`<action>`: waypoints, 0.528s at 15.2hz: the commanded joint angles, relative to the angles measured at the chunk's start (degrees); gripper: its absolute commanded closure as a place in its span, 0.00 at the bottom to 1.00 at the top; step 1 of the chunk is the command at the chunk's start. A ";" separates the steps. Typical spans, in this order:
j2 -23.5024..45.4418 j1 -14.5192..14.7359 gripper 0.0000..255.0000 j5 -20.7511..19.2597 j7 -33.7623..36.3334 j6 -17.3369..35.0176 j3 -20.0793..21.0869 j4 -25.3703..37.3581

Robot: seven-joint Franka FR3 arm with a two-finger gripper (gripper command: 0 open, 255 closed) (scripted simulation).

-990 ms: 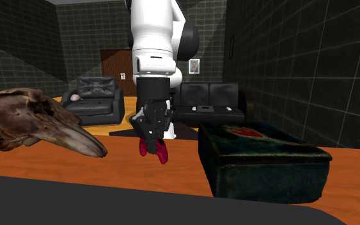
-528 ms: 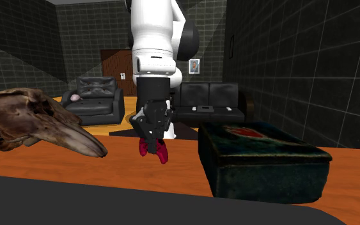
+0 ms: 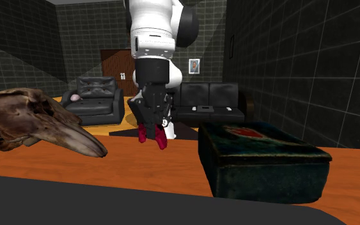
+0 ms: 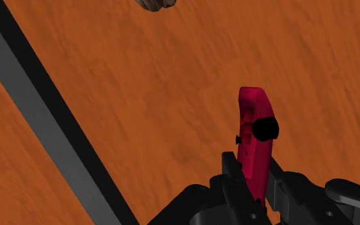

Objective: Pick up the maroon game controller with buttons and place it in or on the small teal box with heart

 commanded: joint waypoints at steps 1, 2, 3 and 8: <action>-0.90 0.00 1.00 -0.17 0.29 -1.81 0.32 0.90; -1.39 -0.03 1.00 -0.27 0.38 -2.68 0.45 1.30; -1.86 -0.07 1.00 -0.36 0.46 -3.55 0.58 1.71; -3.96 -0.17 1.00 -0.65 0.78 -7.84 1.21 3.97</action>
